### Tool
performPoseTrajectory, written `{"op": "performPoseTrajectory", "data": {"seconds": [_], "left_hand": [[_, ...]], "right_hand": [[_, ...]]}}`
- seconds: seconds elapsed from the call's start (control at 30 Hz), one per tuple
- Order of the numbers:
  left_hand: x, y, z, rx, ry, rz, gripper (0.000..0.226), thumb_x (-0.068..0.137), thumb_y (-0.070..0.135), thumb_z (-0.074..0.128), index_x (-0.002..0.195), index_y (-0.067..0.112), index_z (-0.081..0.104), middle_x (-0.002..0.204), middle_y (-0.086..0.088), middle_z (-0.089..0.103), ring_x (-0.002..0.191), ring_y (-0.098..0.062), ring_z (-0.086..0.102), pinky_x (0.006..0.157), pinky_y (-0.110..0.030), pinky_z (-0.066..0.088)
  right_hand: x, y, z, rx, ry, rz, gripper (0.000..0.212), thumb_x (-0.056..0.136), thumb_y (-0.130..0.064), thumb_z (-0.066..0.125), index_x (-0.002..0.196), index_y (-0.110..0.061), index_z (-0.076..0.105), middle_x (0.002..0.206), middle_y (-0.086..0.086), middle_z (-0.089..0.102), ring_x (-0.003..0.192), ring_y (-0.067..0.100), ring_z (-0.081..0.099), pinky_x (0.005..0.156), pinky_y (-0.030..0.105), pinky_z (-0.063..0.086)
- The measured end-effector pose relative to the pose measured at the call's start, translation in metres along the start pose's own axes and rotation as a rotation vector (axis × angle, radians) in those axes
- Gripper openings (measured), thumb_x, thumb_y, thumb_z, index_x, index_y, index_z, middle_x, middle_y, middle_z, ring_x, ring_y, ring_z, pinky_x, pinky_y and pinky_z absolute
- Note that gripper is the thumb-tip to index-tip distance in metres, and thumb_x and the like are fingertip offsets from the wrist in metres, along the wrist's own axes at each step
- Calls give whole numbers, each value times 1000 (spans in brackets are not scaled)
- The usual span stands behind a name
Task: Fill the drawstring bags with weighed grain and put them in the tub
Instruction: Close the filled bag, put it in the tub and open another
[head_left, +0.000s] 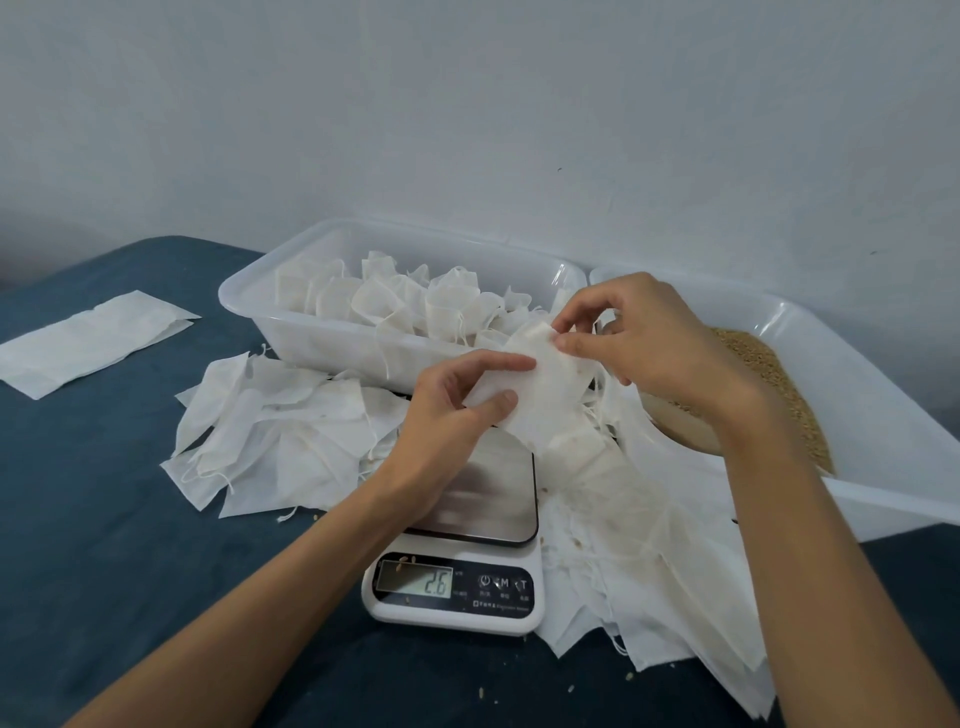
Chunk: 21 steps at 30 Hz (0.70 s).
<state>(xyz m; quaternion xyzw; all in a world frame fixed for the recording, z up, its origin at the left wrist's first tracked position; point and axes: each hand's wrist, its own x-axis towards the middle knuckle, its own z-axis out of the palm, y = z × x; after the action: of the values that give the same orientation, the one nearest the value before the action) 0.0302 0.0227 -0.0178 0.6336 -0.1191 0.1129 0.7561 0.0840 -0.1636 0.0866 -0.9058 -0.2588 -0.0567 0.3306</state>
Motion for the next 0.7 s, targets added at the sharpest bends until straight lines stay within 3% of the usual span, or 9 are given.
{"op": "performPoseTrajectory", "data": {"seconds": [0.13,0.23,0.33,0.43,0.63,0.7], "left_hand": [[-1,-1,0,54,-36,11,39,95,-12,60,113,17,80,119,4,78,123,-13,67,111,-38,49],[-2,-3,1,44,-64,-7,38,93,-8,61,114,17,80,121,3,77,125,-15,66,114,-44,46],[-3,-1,3,19,-90,-22,40,88,-3,60,111,22,81,120,2,78,120,-16,69,109,-38,50],[-3,0,3,12,-111,-22,47,91,-12,59,112,25,80,120,3,78,117,-15,71,102,-31,55],[-4,1,4,64,-103,-41,45,92,-17,55,105,17,81,113,2,79,109,-21,72,93,-29,55],[-4,0,4,78,-97,-50,44,92,-17,56,103,16,82,112,0,80,111,-25,71,95,-35,55]], "right_hand": [[-1,0,2,2,-67,34,13,86,-17,76,82,-28,71,82,-11,68,40,4,54,46,17,44],[-1,0,5,-7,-115,36,14,85,-20,79,80,-28,69,84,-16,69,41,11,57,47,18,47],[0,1,5,-2,-122,29,13,85,-23,80,78,-27,70,79,-19,68,42,9,56,46,17,47],[0,1,6,11,-137,21,13,89,-25,77,77,-28,74,80,-18,68,45,7,55,46,18,47],[0,-1,7,37,-186,-1,12,86,-33,79,75,-29,76,83,-13,71,49,-2,52,46,9,38],[1,-2,8,53,-161,-4,12,85,-30,80,75,-27,74,83,-9,70,52,-4,54,45,6,37]]}}
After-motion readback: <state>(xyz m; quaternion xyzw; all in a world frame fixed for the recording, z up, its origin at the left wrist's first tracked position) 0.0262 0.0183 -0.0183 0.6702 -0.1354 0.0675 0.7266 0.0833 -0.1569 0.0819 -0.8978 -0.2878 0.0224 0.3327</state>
